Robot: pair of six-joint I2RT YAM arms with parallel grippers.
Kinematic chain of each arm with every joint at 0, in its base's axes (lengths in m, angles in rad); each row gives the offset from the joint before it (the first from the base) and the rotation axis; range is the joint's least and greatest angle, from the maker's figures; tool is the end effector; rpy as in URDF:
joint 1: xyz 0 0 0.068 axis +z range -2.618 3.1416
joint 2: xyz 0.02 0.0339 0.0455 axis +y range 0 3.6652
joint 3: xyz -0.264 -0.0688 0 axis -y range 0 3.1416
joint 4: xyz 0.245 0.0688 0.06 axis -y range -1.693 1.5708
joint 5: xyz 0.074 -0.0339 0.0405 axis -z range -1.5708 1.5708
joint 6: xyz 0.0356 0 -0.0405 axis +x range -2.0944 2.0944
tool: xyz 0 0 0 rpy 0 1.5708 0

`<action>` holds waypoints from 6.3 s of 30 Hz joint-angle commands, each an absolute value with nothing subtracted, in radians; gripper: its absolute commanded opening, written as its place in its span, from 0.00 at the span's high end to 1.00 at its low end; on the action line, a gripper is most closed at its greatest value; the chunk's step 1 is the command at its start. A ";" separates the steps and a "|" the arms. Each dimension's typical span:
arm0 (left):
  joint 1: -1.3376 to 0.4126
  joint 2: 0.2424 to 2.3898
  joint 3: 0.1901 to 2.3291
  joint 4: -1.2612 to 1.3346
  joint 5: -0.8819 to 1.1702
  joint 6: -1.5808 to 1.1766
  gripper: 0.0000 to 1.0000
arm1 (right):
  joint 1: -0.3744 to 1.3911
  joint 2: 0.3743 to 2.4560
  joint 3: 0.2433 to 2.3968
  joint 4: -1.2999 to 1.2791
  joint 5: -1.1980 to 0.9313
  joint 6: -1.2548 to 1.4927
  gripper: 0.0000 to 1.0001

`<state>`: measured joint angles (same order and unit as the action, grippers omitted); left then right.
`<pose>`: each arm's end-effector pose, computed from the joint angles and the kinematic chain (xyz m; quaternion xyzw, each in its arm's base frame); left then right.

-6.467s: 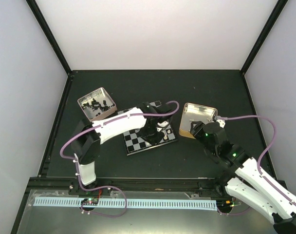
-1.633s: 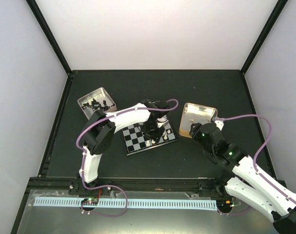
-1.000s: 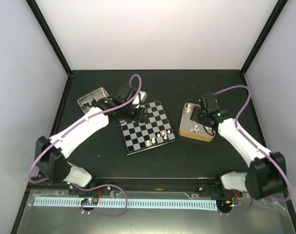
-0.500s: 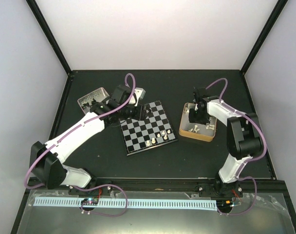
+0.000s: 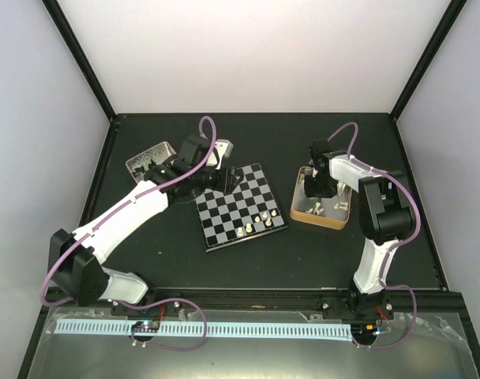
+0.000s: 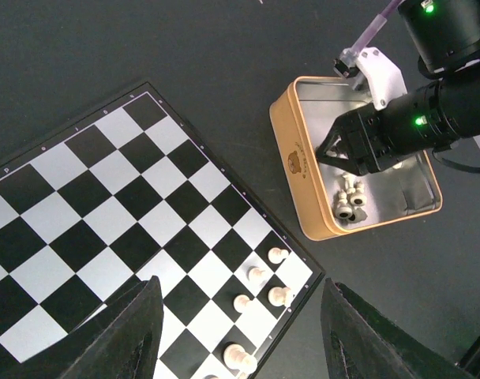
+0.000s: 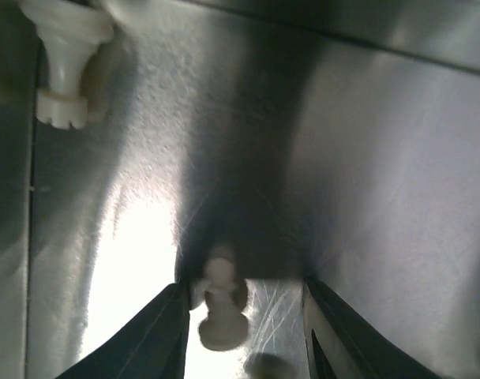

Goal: Set up the chess pieces on the board
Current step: Pick up the chess piece from the storage box, then place the chess piece on the chessboard.

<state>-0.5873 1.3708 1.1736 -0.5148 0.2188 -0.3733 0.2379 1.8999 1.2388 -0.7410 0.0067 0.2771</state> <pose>0.2470 -0.1737 0.3120 0.1417 0.8938 -0.2792 0.3211 0.3440 0.0832 0.1522 0.0198 0.9962 0.0182 0.0823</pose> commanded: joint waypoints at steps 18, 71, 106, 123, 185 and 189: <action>-0.576 1.360 1.168 -0.483 0.246 -0.372 0.43 | 0.242 1.908 1.226 -0.735 0.019 0.245 0.80; -0.574 1.121 1.050 -0.226 0.772 -0.908 0.41 | 0.543 1.237 1.067 -0.231 -1.120 0.050 0.92; -0.568 1.204 1.037 -0.195 0.949 -1.027 0.72 | 0.545 1.315 1.134 -0.354 -0.830 0.006 0.93; -0.555 1.198 1.000 -0.129 0.944 -1.053 0.67 | 0.548 1.313 1.117 -0.369 -0.860 -0.032 0.93; -0.495 1.225 0.884 0.087 0.970 -1.318 0.98 | 0.566 1.310 1.106 -0.341 -0.878 -0.047 0.90; -0.494 1.217 0.898 0.041 0.938 -1.266 0.99 | 0.566 1.292 1.103 -0.354 -0.838 -0.023 0.68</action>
<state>-0.4953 1.2194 0.8799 0.0563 0.9512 -1.3132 0.5606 1.3098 1.1137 -0.3733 -0.8623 -0.0429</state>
